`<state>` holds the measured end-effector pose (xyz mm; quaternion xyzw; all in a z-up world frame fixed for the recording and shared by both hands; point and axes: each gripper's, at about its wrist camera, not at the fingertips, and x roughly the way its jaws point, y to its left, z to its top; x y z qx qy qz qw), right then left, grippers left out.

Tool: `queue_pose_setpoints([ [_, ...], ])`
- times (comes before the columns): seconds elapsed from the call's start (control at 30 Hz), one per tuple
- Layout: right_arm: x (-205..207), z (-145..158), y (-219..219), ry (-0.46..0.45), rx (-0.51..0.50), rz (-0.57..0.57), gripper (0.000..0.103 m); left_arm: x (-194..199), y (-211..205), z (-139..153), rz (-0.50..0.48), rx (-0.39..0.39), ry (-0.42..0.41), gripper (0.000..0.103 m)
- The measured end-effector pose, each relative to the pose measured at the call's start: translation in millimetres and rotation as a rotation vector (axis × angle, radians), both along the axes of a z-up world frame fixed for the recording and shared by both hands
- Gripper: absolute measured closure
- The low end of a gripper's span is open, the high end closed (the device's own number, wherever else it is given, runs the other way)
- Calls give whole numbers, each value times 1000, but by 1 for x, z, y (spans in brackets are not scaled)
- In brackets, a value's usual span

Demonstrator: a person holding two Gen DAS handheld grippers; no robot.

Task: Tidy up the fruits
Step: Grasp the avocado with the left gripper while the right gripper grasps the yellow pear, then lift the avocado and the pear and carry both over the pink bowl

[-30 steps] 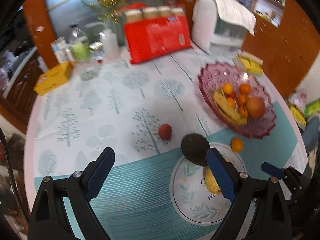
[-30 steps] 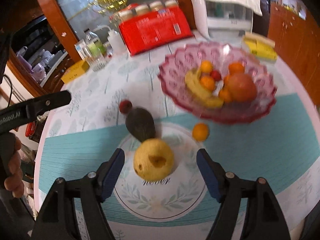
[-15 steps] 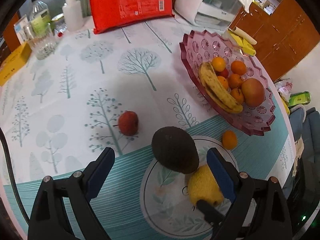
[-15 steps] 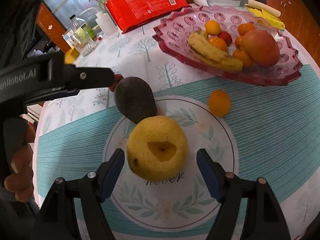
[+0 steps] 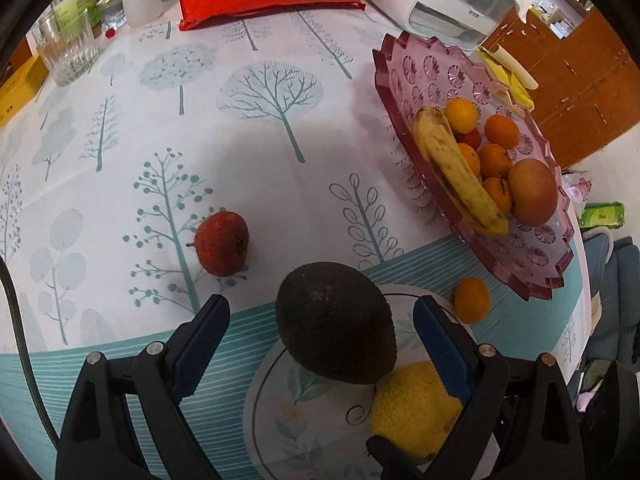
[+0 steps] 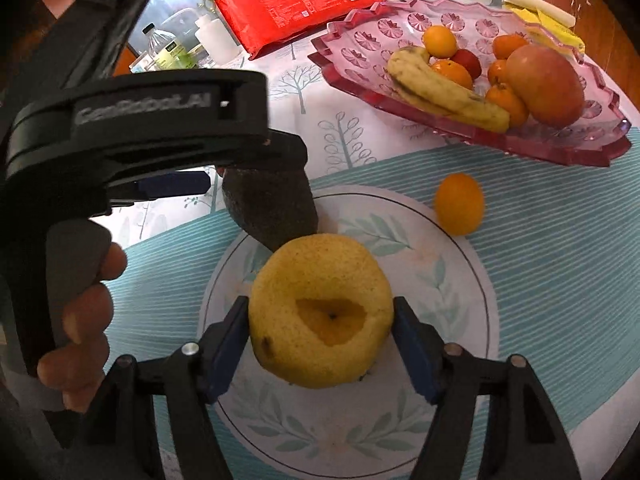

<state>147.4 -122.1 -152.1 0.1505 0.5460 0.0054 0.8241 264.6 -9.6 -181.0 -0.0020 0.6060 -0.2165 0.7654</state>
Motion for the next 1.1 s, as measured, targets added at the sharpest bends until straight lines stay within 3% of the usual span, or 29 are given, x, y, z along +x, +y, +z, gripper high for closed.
queue_pose_setpoints([
  [0.17, -8, 0, -17, 4, 0, -34, 33, -6, -7, -6, 36, 2, -5, 13],
  [0.27, -11, 0, -27, 3, -2, -59, 33, -8, -8, -13, 70, 6, 10, 22],
  [0.33, -14, 0, -32, 2, -3, -72, 33, -10, -7, -20, 94, 3, 37, 34],
  [0.4, -17, 0, -35, 0, -3, -78, 33, -13, -7, -21, 108, 9, 9, 42],
  [0.6, -28, 3, -38, -8, -1, -80, 34, -16, -6, -24, 109, 4, 6, 44],
  [0.87, -47, 17, -44, -40, -6, -69, 34, -34, 14, -16, 117, 68, 4, 44],
  [1.1, -59, 32, -50, -60, -7, -49, 34, -61, 17, 13, 91, 106, -57, 44],
])
